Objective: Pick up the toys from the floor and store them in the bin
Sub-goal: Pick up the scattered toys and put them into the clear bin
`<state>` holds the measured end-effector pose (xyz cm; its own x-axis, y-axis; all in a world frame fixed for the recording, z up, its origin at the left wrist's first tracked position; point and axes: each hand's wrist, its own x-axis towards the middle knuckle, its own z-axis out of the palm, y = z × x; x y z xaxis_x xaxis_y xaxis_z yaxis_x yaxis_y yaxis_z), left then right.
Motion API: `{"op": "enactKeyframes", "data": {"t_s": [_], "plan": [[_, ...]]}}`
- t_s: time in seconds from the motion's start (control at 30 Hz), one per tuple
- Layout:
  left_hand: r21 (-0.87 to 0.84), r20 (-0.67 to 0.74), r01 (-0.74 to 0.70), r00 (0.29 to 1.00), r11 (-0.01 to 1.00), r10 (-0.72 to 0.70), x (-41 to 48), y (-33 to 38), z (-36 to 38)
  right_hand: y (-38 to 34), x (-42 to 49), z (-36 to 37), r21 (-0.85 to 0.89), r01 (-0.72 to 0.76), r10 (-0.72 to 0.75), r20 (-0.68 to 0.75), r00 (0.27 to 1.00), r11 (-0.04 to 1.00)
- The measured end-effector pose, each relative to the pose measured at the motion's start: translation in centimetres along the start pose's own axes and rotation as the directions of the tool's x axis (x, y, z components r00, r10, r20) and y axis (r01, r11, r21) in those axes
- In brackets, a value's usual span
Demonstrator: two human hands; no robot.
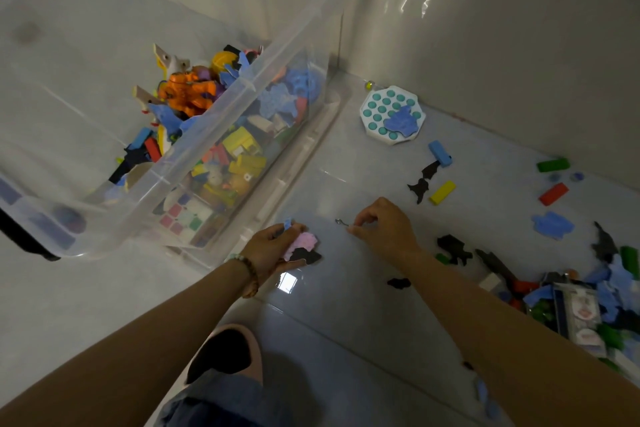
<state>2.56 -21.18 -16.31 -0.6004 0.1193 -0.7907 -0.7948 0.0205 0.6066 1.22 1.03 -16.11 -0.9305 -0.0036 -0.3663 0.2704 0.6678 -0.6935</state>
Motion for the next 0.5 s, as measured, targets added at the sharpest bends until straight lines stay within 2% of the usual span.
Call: {"op": "enactKeyframes", "data": {"t_s": [0.07,0.13,0.2,0.27,0.33,0.4,0.5], "plan": [[-0.077,0.017,0.026,1.000,0.997,-0.024,-0.2,0.3,0.7,-0.3,-0.7,-0.4,0.148,-0.037,0.036,0.009,0.999,0.988],[-0.153,0.059,0.064,0.997,0.986,-0.056,-0.5,0.8,2.1,-0.9,-1.5,-1.1,0.301,-0.062,0.037,0.087,0.996,0.952],[-0.126,0.110,0.054,0.993,0.991,-0.040,-0.8,1.4,3.7,-1.6,-2.5,-1.4,0.334,-0.060,-0.003,0.184,0.983,0.941],[-0.056,0.146,0.030,0.989,0.998,-0.021,-1.1,1.8,5.5,-2.0,-3.5,-1.8,0.338,-0.053,-0.022,0.212,0.977,0.940],[0.026,0.179,-0.021,0.984,0.999,0.016,-1.5,2.1,7.3,-1.5,-4.2,-2.7,0.320,-0.049,-0.007,0.172,0.985,0.946],[0.034,0.206,-0.033,0.978,0.999,0.026,-1.5,2.2,8.8,-0.3,-4.8,-4.6,0.337,-0.074,0.035,0.120,0.992,0.938],[0.075,0.163,-0.075,0.985,0.994,0.062,-1.4,2.4,10.4,3.2,-5.7,-8.0,0.327,-0.117,0.124,0.000,0.992,0.938]]}}
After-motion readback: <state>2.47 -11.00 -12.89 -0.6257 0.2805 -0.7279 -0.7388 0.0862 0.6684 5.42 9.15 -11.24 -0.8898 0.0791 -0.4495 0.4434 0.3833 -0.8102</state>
